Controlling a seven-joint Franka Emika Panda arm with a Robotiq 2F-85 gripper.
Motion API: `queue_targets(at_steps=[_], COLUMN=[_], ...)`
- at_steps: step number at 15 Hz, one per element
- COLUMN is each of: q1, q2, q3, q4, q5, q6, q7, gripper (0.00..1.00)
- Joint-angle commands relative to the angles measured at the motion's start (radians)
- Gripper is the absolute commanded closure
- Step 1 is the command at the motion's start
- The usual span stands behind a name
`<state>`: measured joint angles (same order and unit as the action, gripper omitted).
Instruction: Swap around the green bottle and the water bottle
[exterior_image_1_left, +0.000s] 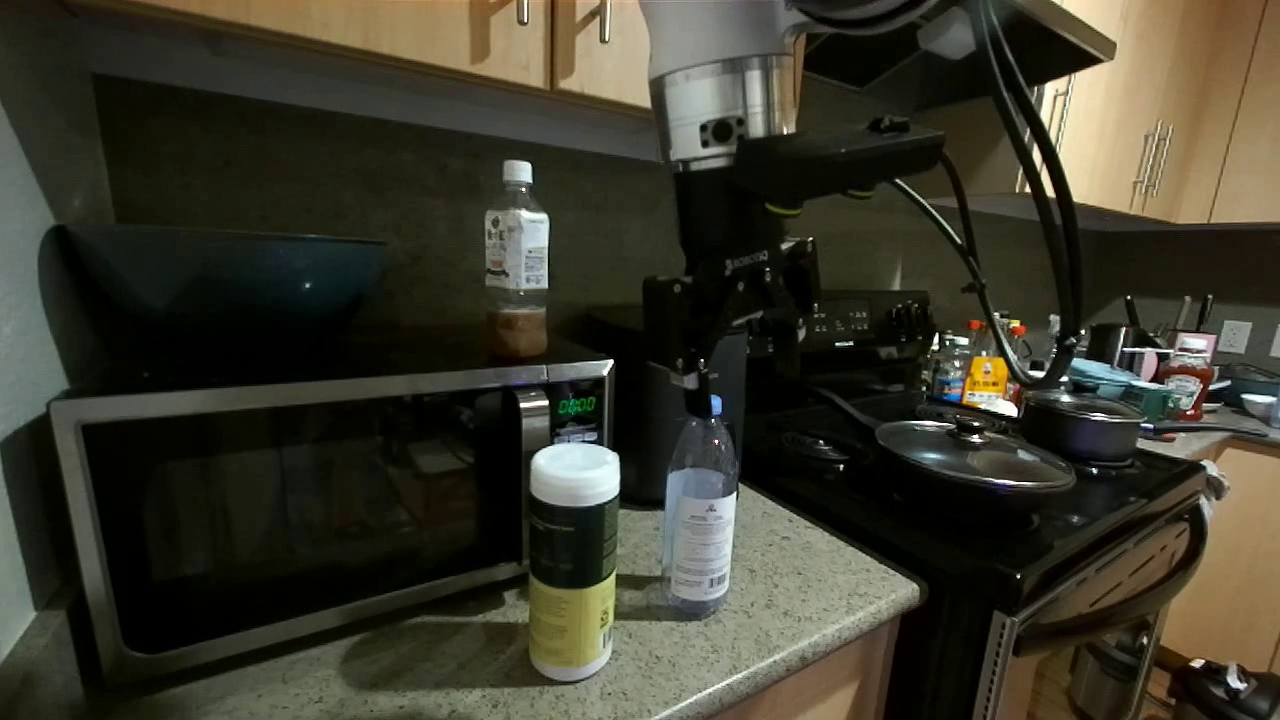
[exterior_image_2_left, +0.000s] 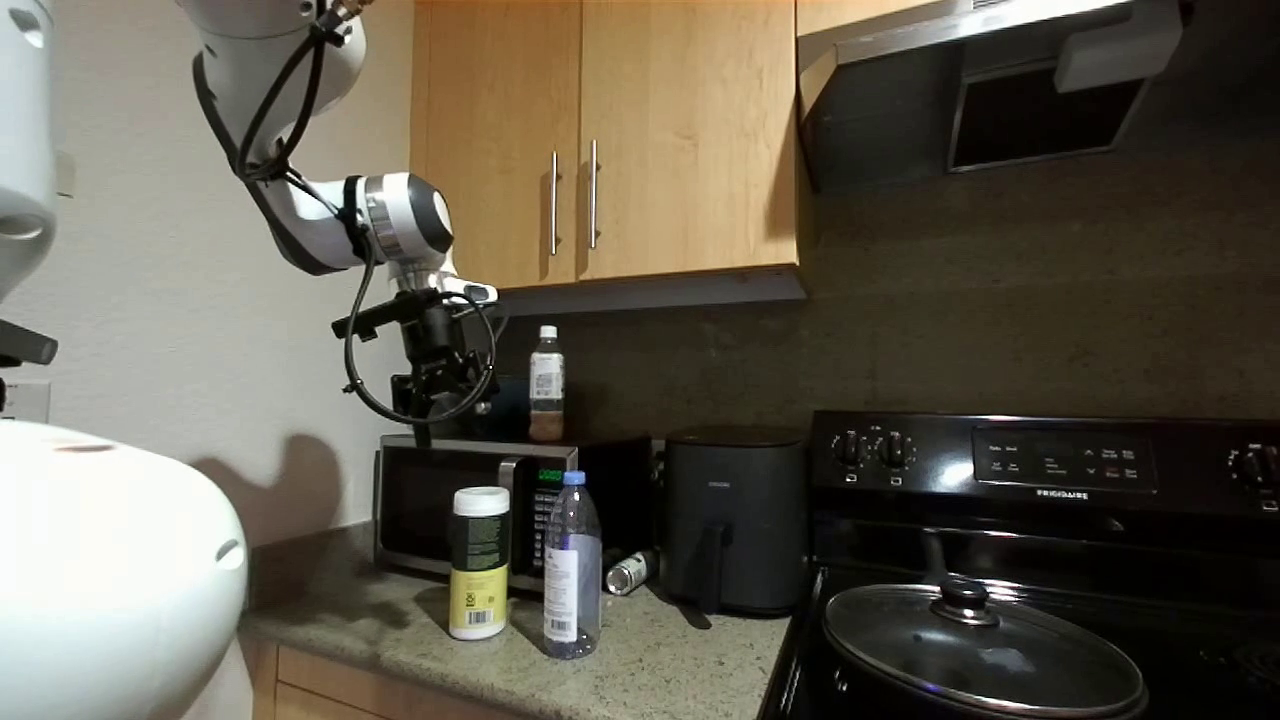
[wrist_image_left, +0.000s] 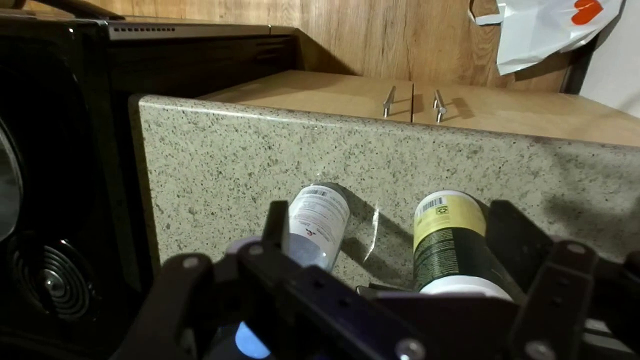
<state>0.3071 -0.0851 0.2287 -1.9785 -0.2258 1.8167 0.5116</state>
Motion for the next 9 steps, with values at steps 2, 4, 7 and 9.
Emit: queue_targets(at_steps=[2,4,7,9], q1=[-0.077,-0.101,-0.123,-0.131], q2=[0.015,0.029,0.047,0.063], q3=[-0.022,-0.039,-0.056,-0.064], q4=[-0.035,-0.040,-0.043,-0.033], q5=[0.049,0.064,0.072,0.071], q6=[0.050,0.062,0.078,0.096], q7=[0.011,0.013,0.015,0.018], gripper=[0.00,0.00,0.00,0.00])
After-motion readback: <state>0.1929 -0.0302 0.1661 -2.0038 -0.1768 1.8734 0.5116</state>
